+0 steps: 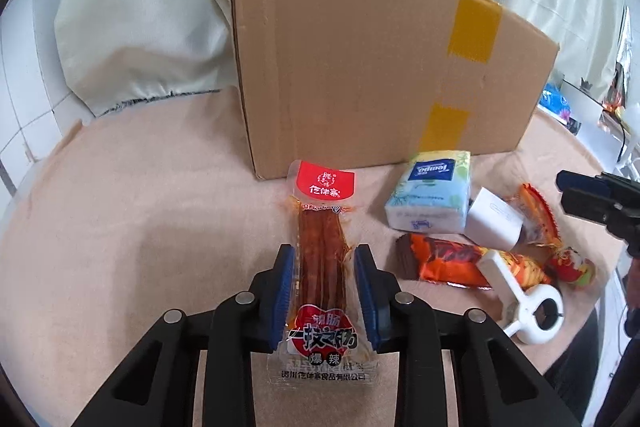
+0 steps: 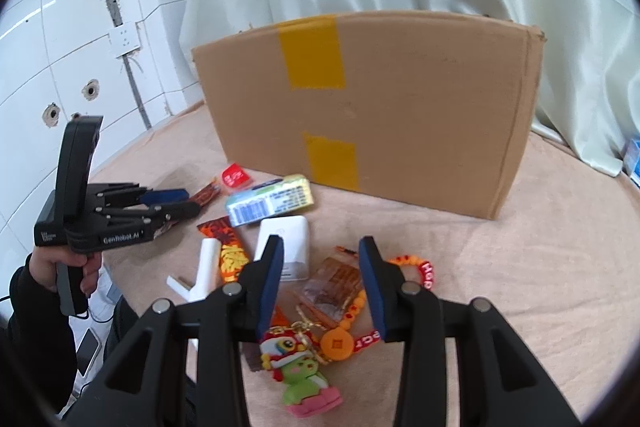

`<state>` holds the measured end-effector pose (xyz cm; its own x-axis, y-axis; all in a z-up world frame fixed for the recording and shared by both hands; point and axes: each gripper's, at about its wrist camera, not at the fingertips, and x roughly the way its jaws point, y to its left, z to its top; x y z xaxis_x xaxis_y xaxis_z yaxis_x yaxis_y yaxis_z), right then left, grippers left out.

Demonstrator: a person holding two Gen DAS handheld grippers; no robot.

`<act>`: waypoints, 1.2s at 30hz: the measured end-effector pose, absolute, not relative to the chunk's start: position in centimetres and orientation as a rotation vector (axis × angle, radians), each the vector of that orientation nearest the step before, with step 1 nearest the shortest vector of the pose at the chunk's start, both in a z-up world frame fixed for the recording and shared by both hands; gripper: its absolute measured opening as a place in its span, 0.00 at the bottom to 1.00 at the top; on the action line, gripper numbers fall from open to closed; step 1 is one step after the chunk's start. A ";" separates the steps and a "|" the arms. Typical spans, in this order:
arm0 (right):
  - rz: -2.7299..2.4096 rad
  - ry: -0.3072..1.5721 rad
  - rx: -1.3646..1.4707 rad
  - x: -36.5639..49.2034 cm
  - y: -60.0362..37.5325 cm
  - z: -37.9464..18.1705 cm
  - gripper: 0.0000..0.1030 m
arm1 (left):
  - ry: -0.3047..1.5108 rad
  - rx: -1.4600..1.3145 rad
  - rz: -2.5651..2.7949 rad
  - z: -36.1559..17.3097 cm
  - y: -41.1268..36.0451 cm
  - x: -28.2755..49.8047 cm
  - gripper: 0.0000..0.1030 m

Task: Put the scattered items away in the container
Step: 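Lift and adjust the sausage snack in the left tool while the right tool holds the jerky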

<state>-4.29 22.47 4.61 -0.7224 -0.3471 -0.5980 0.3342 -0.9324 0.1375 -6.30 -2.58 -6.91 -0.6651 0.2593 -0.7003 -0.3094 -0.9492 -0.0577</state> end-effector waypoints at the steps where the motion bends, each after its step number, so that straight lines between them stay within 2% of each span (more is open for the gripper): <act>1: -2.612 -0.022 0.919 -4.3 22.3 4.5 0.42 | 0.090 -1.054 2.633 -6.7 -2.6 -6.0 0.30; 11: -2.651 0.070 1.059 -5.5 21.1 2.3 0.44 | 0.073 -1.055 2.665 -6.9 -3.7 -5.1 0.30; 15: -2.652 0.085 1.124 -6.2 21.0 1.5 0.63 | 0.064 -1.059 2.650 -7.1 -3.9 -5.0 0.30; 18: -2.638 0.105 1.148 -6.9 20.5 1.3 0.66 | 0.058 -1.048 2.649 -6.9 -4.0 -4.8 0.30; 25: -2.634 0.142 1.228 -8.1 20.9 0.6 0.69 | 0.050 -1.042 2.655 -6.6 -4.2 -4.7 0.30; 28: -2.689 0.094 1.173 -7.3 22.2 1.2 0.69 | 0.050 -1.043 2.656 -6.6 -4.2 -4.8 0.30; 36: -2.629 0.153 1.115 -7.4 20.5 2.0 0.69 | 0.029 -1.049 2.631 -6.9 -4.0 -5.0 0.30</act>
<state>-7.44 20.48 2.04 -0.6626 -0.2145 -0.7176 0.2962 -0.9551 0.0120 -5.02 -3.98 -6.90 -0.6851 0.2751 -0.6745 -0.2898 -0.9525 -0.0941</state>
